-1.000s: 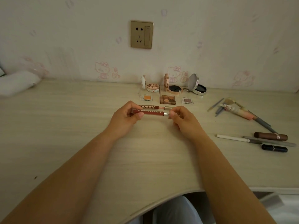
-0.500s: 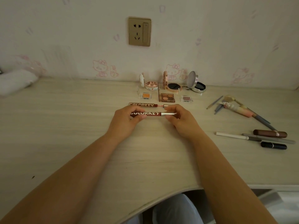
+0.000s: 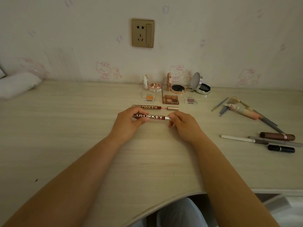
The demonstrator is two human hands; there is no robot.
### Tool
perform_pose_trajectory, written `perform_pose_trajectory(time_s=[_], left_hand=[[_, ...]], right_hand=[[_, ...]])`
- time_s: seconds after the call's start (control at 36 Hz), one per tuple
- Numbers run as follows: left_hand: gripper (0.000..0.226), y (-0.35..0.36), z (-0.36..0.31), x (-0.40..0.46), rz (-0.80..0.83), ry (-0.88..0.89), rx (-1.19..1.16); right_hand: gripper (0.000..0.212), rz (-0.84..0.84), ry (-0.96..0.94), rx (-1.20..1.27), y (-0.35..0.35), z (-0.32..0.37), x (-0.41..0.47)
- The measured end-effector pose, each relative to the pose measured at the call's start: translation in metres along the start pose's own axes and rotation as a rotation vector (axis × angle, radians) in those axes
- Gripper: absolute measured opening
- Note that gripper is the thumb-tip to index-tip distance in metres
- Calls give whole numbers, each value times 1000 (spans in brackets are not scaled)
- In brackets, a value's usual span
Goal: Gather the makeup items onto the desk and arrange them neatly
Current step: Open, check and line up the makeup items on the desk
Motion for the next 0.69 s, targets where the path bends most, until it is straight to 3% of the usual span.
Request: perform_pose_trajectory(time_s=[0.08,0.22,0.31,0.44,0.56,0.69], left_hand=[[11,1,1,0,5,-2,0],[10,-1,1,1,-15,8,-14],[10,-2,0,1,-39,14,-6],[9,-2,5,7,-23,-13,77],[19,1,6,16,40,40,368],[17,5,10,23,38,92,395]], right_hand=[[10,-25,1,19,-3,-2,1],[19,-4,14,70,-2,-2,0],[30,20,3,-15,-3,0,5],[11,59,4,-109,-11,4,16],[18,-14,-92,-348,-19,3,25],[21,-55,-135,-446,-18,-12,22]])
Point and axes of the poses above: each hand's wrist, its own x-axis towards the middle knuckle, its own y-axis out of the palm, z = x × y, the point moved 4 cm from there along x, towards the middle knuckle, and after that the axes turned 12 degrees about x, right-handed, at the moved point
